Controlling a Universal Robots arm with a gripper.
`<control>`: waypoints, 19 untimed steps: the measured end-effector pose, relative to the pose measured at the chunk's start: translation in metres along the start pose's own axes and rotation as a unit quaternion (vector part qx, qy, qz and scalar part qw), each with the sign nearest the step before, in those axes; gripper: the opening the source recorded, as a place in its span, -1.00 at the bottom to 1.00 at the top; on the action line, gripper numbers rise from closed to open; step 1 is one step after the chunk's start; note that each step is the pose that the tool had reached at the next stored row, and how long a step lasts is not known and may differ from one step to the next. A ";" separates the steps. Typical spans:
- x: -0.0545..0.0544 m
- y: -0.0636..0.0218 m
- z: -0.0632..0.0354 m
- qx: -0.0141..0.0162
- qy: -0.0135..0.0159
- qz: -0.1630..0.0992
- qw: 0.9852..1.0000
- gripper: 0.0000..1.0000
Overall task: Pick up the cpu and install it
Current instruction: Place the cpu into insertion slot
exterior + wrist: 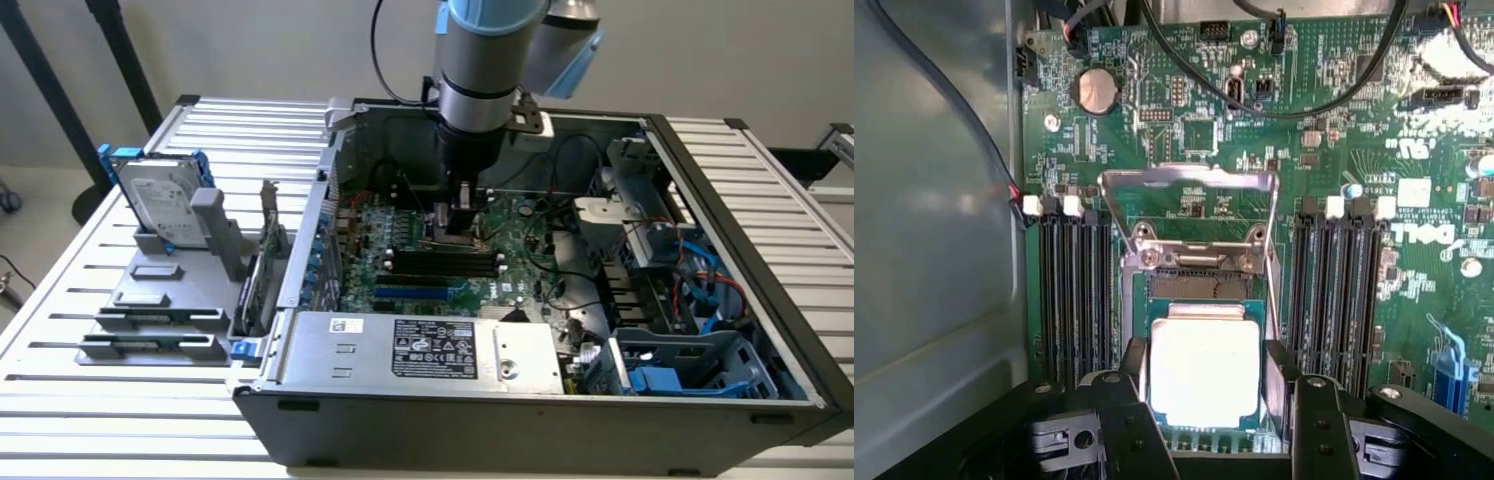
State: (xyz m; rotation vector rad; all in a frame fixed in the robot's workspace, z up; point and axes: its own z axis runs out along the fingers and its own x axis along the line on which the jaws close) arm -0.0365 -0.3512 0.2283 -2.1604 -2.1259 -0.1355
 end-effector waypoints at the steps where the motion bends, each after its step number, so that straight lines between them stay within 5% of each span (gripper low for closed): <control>1: 0.000 0.0000 0.0001 0.000 0.000 0.000 1.000 0.09; 6: 0.001 -0.0004 0.0035 -0.001 -0.006 0.000 1.000 0.09; 15: 0.010 -0.0005 0.0118 -0.005 -0.029 0.000 1.000 0.09; 19: 0.011 -0.0004 0.0134 -0.007 -0.033 0.000 0.999 0.09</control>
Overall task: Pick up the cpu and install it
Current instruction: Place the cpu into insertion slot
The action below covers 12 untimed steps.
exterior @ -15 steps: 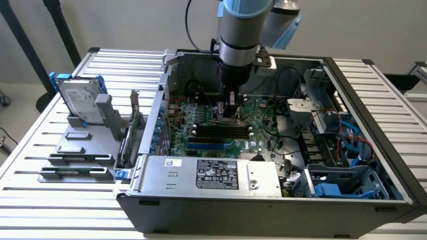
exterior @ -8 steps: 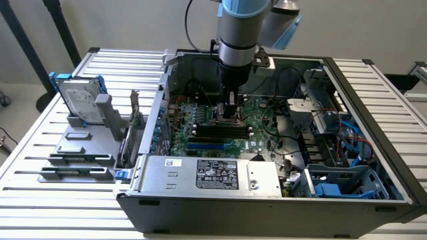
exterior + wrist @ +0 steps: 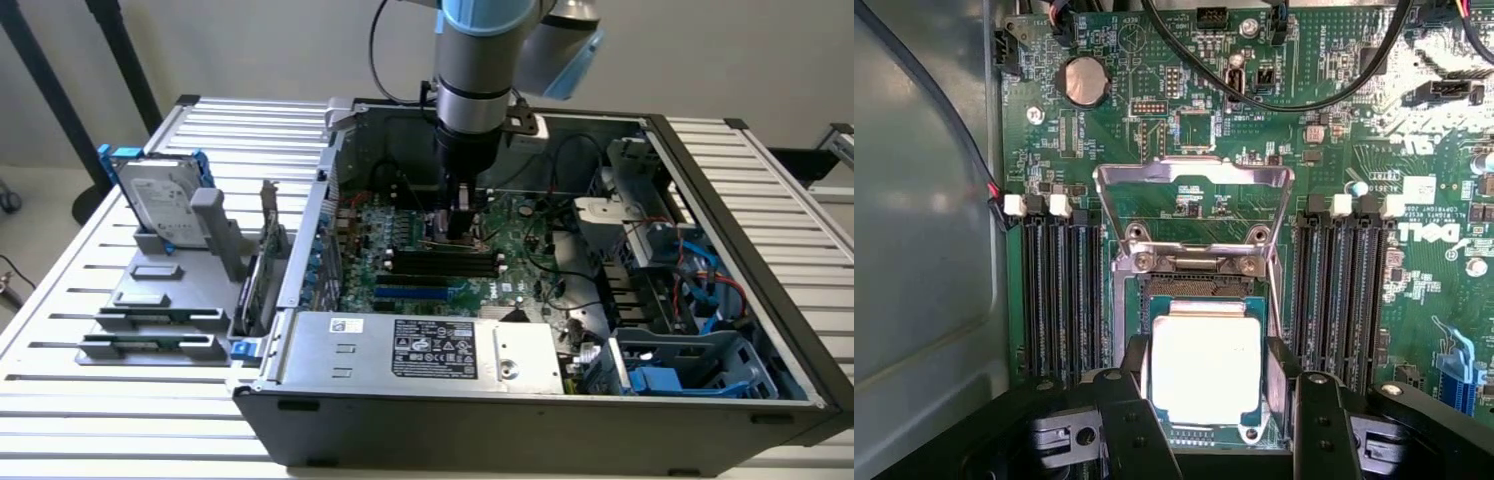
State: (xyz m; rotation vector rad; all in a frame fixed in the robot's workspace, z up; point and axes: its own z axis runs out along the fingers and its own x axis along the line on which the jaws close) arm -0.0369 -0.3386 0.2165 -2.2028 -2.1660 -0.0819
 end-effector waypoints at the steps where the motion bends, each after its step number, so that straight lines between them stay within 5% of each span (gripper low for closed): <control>1: 0.000 0.0000 0.0004 0.000 0.000 0.000 1.000 0.09; 12: 0.003 -0.0004 0.0065 -0.003 -0.004 0.010 1.000 0.09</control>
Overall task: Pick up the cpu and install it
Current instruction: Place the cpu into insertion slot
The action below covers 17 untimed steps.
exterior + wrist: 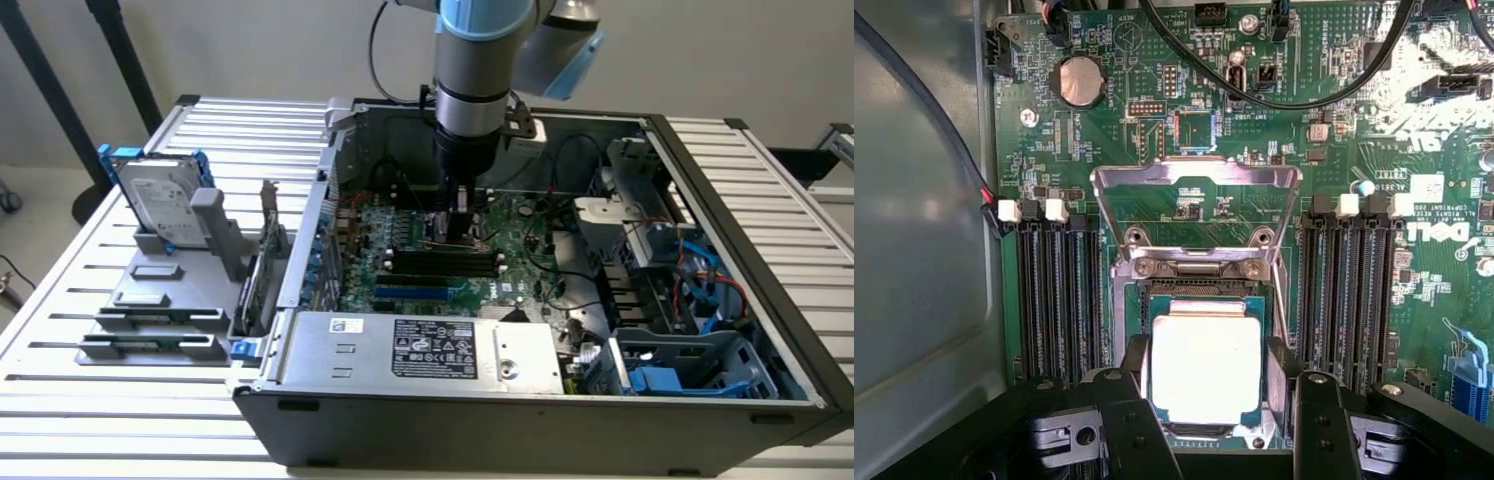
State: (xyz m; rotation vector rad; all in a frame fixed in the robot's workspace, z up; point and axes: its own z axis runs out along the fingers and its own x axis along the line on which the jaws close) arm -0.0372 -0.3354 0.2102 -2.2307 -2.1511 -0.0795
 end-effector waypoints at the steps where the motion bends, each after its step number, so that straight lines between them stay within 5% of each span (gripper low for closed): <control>1: 0.000 0.0000 0.0005 0.000 0.000 0.001 1.000 0.09; 17: 0.002 -0.0021 0.0053 -0.007 -0.003 0.005 1.000 0.09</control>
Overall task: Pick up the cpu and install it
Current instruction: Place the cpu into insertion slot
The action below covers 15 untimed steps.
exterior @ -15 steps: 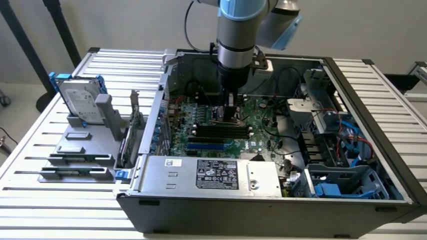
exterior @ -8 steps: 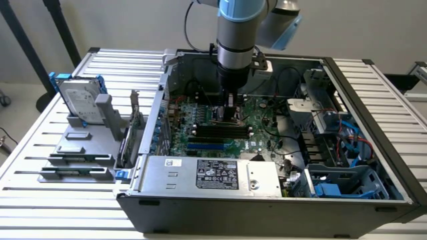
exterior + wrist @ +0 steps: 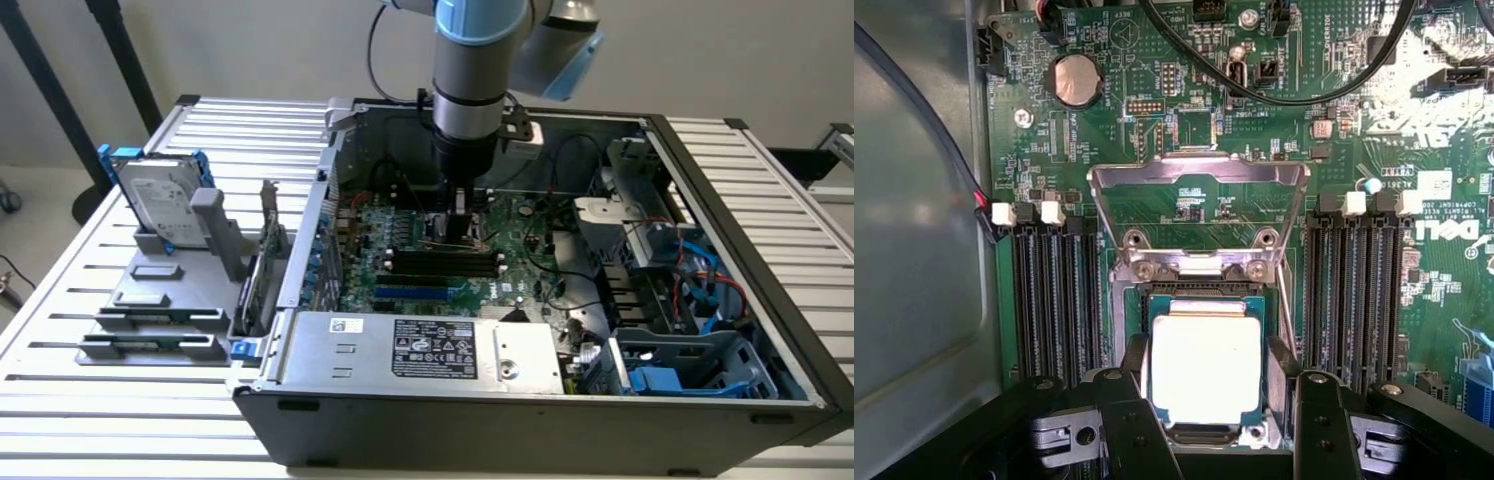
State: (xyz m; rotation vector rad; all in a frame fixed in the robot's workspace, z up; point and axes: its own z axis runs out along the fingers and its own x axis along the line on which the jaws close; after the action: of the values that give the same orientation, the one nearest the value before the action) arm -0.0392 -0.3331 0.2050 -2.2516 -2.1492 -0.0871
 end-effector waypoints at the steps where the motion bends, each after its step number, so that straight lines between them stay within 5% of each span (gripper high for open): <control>1: 0.000 -0.0002 0.0002 -0.001 0.000 0.000 1.000 0.09; 15: 0.001 -0.0035 0.0029 -0.011 -0.004 -0.001 1.000 0.09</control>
State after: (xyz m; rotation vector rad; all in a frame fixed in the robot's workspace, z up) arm -0.0426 -0.3316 0.2021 -2.2663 -2.1651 -0.1025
